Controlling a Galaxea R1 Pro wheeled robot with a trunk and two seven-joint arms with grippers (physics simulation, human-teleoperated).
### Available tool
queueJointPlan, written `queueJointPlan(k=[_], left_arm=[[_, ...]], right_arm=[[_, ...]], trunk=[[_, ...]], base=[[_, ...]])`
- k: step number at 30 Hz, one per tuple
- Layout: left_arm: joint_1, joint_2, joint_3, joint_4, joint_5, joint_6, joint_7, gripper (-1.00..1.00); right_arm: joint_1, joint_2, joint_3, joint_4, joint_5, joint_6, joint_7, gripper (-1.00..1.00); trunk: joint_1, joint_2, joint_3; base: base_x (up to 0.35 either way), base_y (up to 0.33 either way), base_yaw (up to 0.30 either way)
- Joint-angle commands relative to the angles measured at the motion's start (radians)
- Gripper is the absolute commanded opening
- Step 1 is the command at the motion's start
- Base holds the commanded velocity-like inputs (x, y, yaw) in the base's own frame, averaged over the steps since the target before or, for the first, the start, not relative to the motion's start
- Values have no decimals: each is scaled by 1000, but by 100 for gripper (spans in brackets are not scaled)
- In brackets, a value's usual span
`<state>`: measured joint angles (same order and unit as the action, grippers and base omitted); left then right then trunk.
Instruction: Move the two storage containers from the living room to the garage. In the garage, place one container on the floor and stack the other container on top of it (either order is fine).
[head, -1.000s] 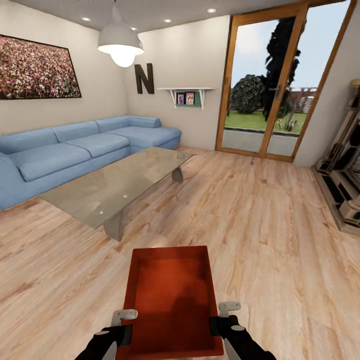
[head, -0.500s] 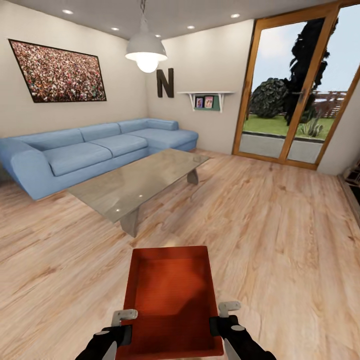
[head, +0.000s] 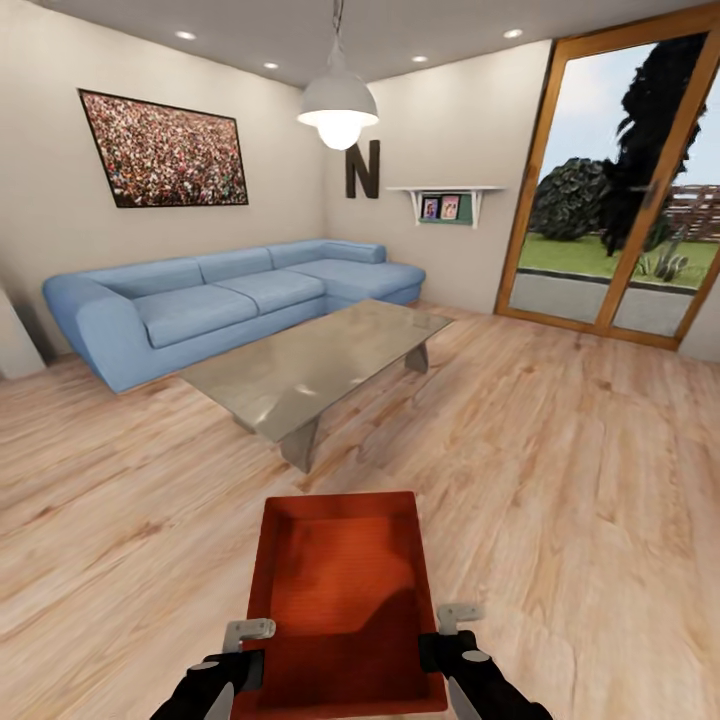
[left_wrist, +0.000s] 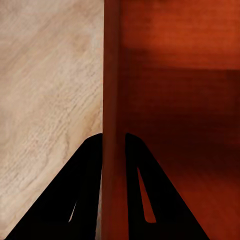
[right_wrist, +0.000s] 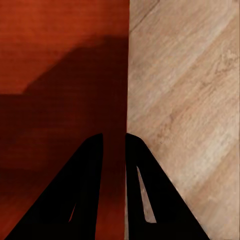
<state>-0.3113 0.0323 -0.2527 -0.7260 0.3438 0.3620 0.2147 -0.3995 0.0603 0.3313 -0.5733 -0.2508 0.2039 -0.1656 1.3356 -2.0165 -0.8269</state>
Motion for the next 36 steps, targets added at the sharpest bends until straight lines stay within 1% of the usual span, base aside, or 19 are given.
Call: queueJointPlan(k=[1,17,25,36], left_arm=[[0,1,-11,0,18,3,13,-100],[0,1,-11,0,18,3,13,-100],[0,2,-11,0,18,3,12,-100],[0,1,-11,0,18,3,13,-100]], right_arm=[[-1,0,6,-13,-13,3,-5,-100],[-1,0,6,-13,-13,3,-5,-100],[-1,0,6,-13,-13,3,-5,-100],[-1,0,6,-13,-13,3,-5,-100]], trunk=[[0,0,-1],[0,0,-1],[0,0,-1],[0,0,-1]], base=[[0,315,236],[2,316,284],[112,316,46],[205,307,1]])
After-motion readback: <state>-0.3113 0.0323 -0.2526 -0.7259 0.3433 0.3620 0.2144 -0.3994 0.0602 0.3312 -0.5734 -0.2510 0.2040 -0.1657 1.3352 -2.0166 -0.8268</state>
